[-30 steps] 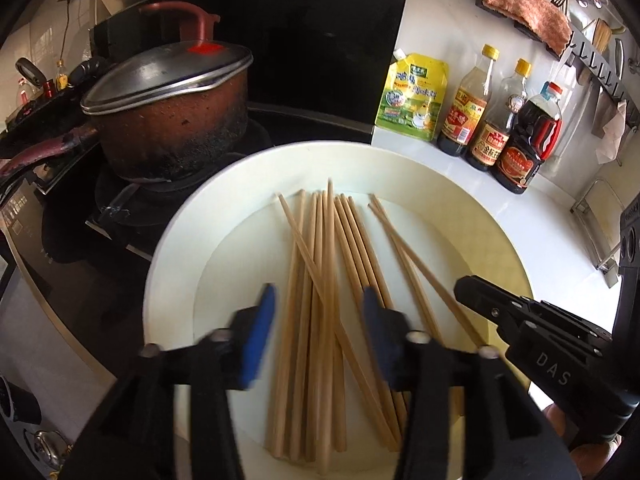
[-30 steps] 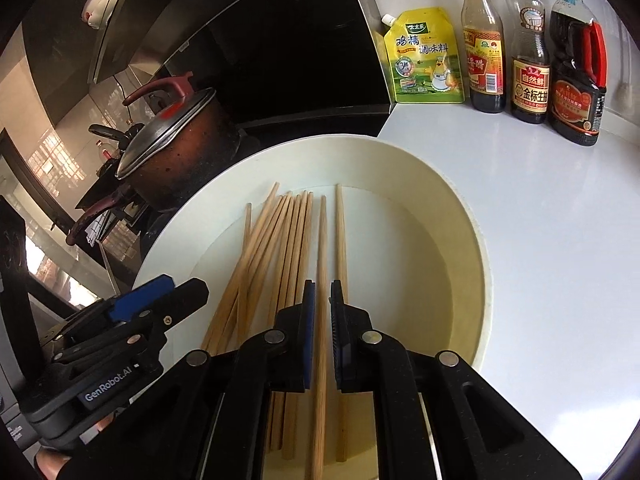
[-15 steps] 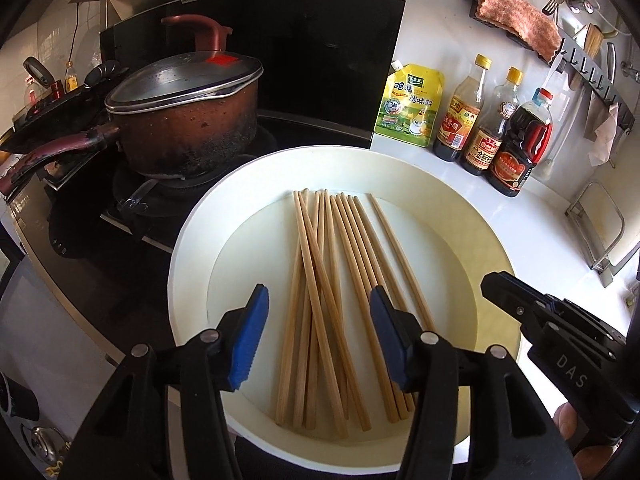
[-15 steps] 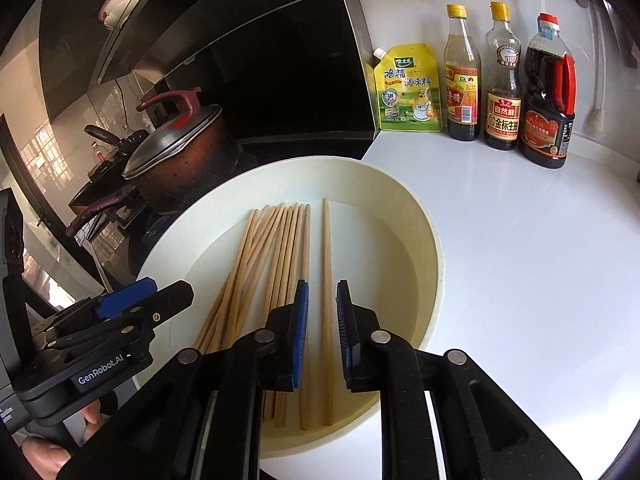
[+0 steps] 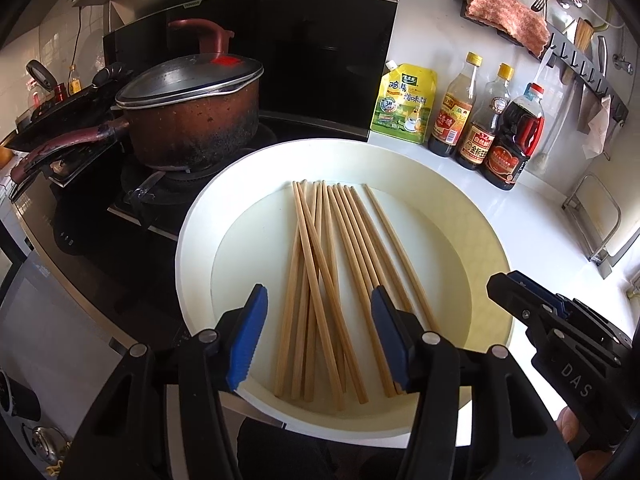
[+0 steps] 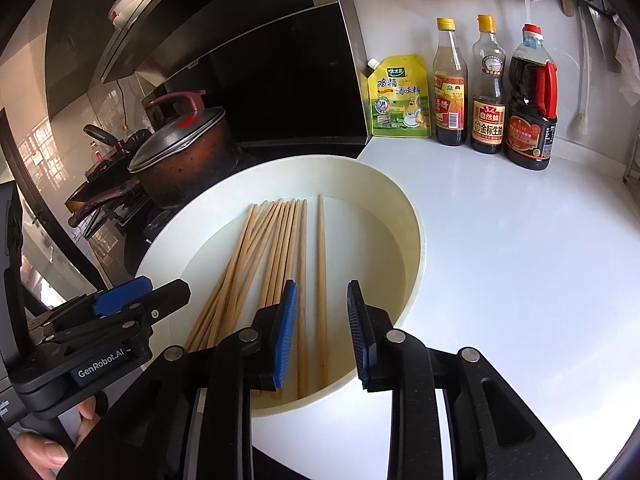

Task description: Organize utensils

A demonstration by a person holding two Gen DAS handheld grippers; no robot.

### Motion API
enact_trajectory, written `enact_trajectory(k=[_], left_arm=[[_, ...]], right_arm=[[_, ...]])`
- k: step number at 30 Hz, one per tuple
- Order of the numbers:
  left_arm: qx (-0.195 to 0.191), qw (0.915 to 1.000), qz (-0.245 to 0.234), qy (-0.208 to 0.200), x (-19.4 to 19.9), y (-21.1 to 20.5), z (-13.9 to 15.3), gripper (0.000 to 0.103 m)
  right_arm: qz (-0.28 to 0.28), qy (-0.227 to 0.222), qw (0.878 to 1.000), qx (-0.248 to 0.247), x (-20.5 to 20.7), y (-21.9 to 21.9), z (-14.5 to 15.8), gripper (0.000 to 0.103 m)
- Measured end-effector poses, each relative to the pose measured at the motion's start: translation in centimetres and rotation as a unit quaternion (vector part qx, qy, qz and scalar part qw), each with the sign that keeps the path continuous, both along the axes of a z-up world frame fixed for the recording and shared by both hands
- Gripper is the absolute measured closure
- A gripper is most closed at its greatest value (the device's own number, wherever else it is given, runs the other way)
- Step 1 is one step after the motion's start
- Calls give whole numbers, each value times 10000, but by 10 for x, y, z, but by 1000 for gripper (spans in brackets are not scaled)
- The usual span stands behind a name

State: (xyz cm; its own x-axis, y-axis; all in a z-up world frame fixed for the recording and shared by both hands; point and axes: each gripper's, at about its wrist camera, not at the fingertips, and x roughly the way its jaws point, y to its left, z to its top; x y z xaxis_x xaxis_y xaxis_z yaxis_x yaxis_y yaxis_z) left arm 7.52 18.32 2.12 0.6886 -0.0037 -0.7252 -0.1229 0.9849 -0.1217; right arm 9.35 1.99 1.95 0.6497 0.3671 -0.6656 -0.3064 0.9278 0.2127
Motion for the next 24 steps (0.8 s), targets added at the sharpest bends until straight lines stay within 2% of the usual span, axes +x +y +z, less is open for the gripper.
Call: enact_trajectory(k=[15,19,24], left_arm=[[90,9999,65,-132,-17,-5,3,32],[106,9997,94,-176,-19,-6,5,25],[145,9996,105,-226,-20,-7,8,20]], right_arm=[[-209,-194,9996,-15,-17,-10,0,62],[-299,-271,9992,-32,-20,-12,2,50],[-354,-271,9990,-36,-20,-15,2,48]])
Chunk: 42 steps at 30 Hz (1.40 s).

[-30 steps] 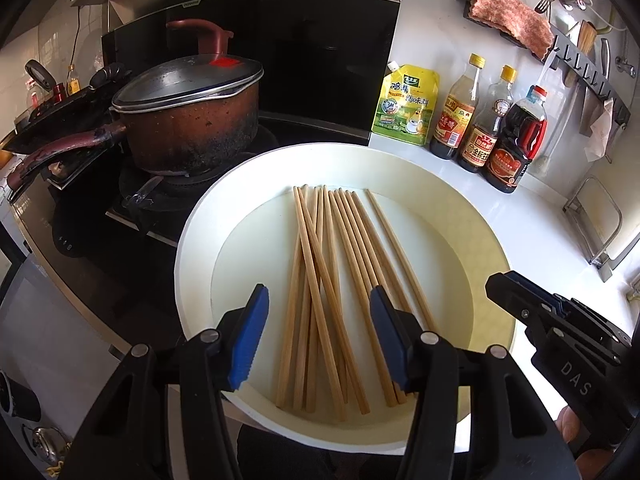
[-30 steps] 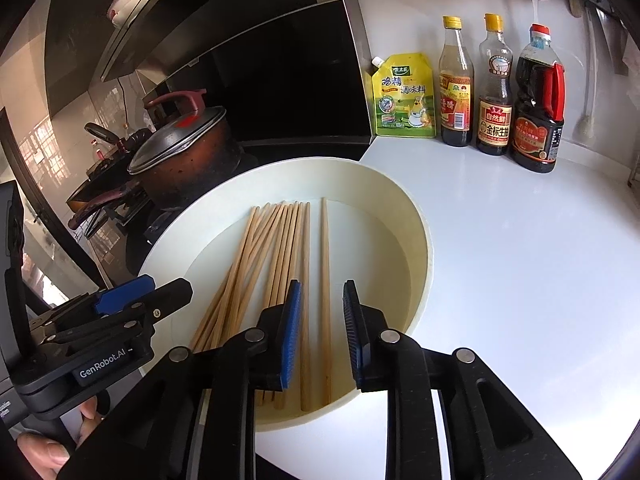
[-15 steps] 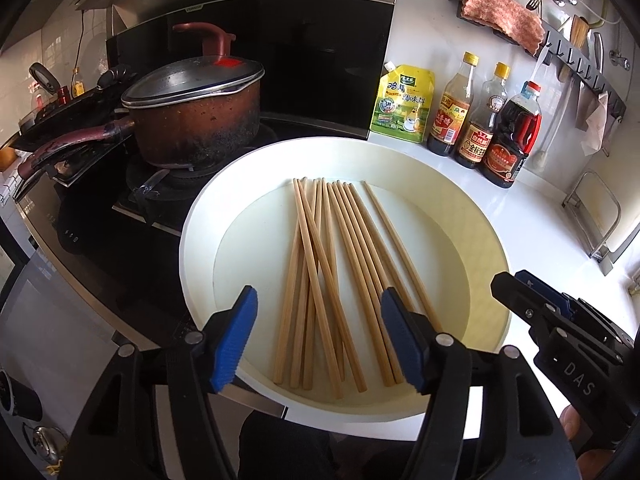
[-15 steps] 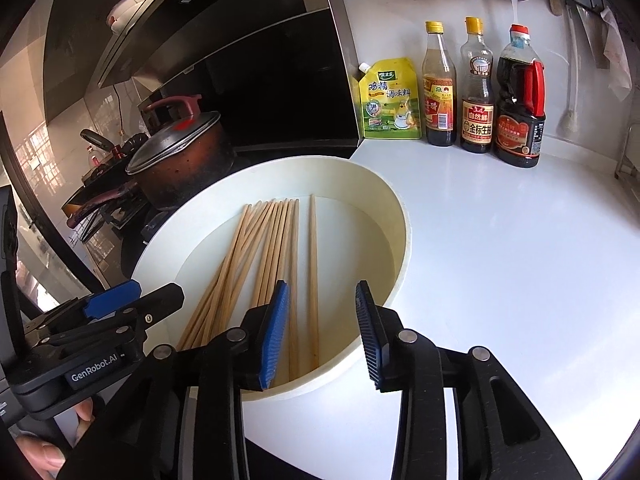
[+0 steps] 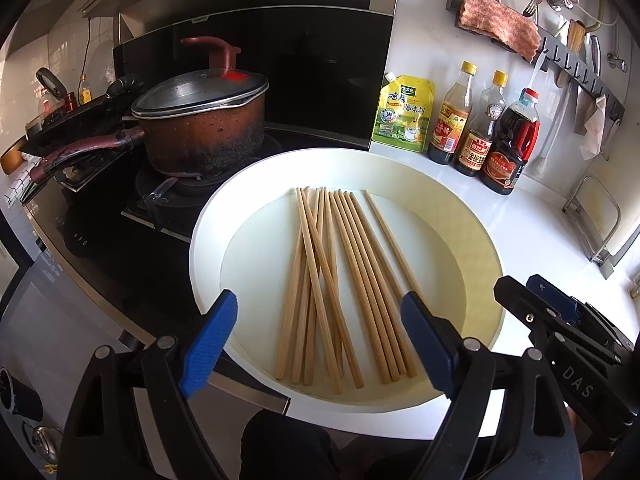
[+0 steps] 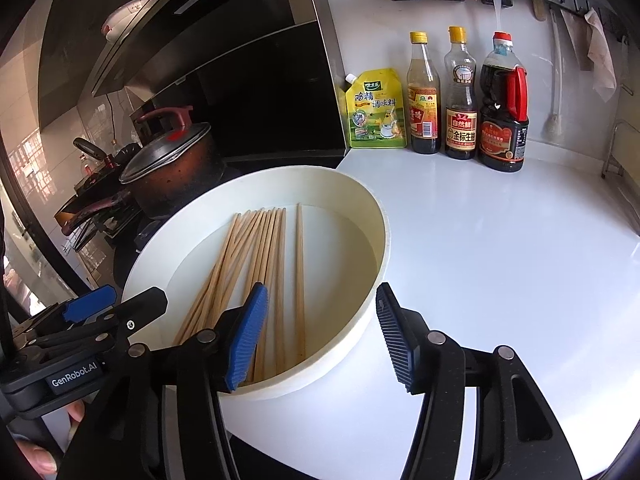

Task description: Organize utensils

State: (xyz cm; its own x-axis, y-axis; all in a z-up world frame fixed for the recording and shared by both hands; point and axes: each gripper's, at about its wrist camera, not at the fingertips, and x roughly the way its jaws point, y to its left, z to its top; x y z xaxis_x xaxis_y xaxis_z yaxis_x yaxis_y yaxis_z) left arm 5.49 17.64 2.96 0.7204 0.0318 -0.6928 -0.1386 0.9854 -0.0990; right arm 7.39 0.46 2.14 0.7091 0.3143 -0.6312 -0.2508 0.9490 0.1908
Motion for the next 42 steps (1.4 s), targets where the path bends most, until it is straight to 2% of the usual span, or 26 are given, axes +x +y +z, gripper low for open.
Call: enact_trajectory(k=[8,11,18,23,28,42], left_arm=[[12,10000,32,-28,-1,-1,1,15],[5,10000,72,-66,-1,-1,3,7],[73,9997,232,-53,-1,3,4,7],[-75,9996,255,-18,-1,7,4,7],[113,9992,378,-78,-2,8,6,7],[122,9993,331,-82,-1,8,6,7]], right_arm=[[-75,-27,10000,43,-2,-5,0,44],[-88,-32,9999,46,-2,-6,1,44],[-82,-40,9999,45,-3,-6,1,44],[-57,-33,10000,50,-4,-6,1,44],[-47,-28,10000,43,-4,-6,0,44],[-55,-30,10000,6,-4,-7,-1,44]])
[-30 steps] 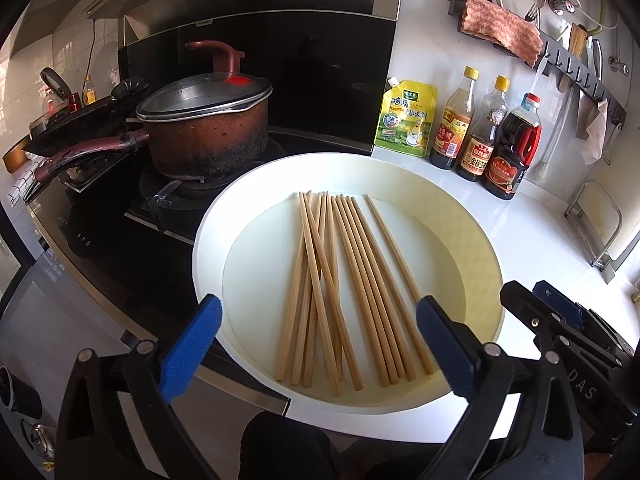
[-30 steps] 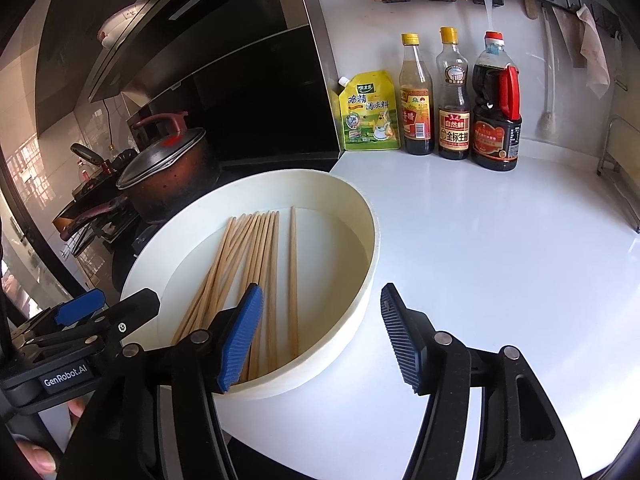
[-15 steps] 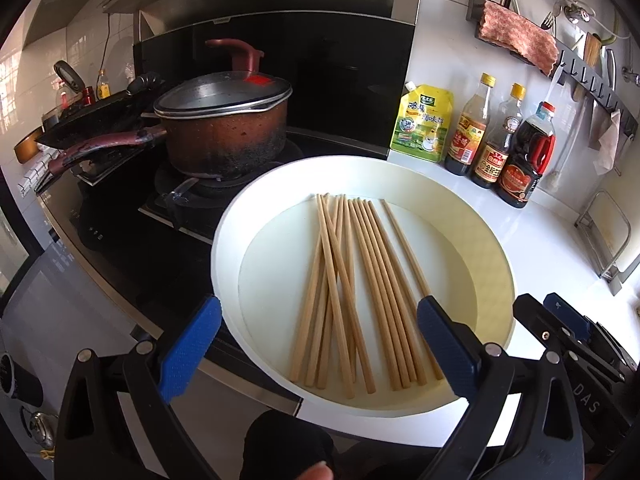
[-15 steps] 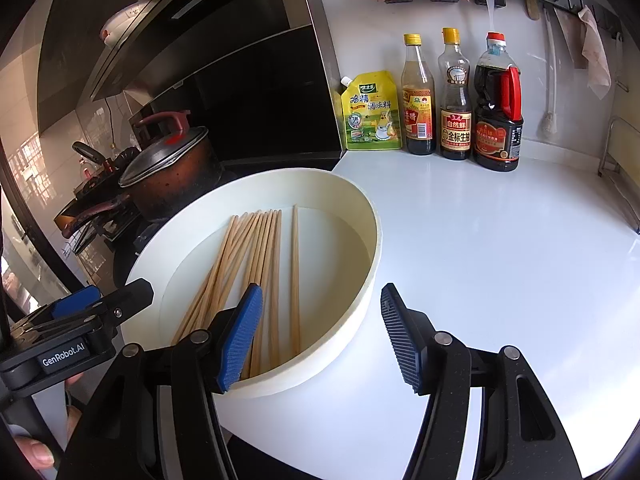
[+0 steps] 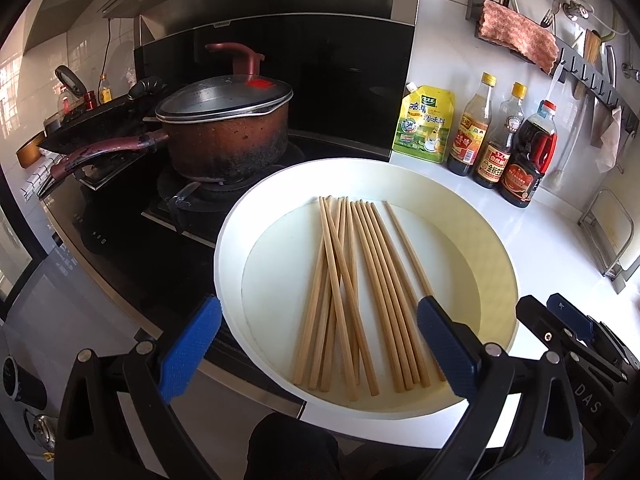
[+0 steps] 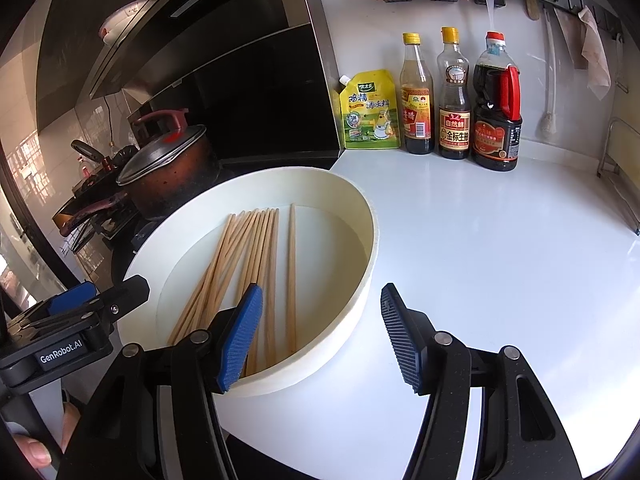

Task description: Organize utensils

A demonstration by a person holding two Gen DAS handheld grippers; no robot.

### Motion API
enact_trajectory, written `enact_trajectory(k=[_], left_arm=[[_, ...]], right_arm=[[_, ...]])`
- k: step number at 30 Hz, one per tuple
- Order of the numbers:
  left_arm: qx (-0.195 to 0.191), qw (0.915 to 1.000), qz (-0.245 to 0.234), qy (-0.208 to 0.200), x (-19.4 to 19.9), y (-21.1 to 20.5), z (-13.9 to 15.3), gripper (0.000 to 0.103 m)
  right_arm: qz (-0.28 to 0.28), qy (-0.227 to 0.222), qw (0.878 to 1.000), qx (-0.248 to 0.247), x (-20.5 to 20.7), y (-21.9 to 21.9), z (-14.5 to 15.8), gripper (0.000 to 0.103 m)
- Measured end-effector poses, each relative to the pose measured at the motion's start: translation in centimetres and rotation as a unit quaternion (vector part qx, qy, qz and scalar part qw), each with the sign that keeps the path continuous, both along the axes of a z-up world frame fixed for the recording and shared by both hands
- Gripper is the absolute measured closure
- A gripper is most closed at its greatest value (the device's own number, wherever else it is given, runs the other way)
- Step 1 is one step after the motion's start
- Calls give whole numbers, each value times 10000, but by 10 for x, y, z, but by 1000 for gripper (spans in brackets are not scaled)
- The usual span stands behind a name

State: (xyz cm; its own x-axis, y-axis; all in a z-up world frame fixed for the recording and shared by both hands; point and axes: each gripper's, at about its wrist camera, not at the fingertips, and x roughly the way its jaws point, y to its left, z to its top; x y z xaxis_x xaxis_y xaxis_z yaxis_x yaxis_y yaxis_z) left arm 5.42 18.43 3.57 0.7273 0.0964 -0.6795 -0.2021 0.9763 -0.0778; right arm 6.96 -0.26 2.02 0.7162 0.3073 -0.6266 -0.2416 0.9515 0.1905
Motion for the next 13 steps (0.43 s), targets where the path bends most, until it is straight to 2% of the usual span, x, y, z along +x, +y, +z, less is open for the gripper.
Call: enact_trajectory(k=[7,11,13], left_arm=[[124,9999,27,-47,0,-5,2,7],[426,9990,109,-95,-2,-11,3,7],[455,9989,86,-81,-1,-13,3,7]], right_arm=[[-22,13,10000,16,1,-3,-1,44],[-59,21,10000,28,1,-7,-1,44],[-85,31,10000,37,1,-9,-2,44]])
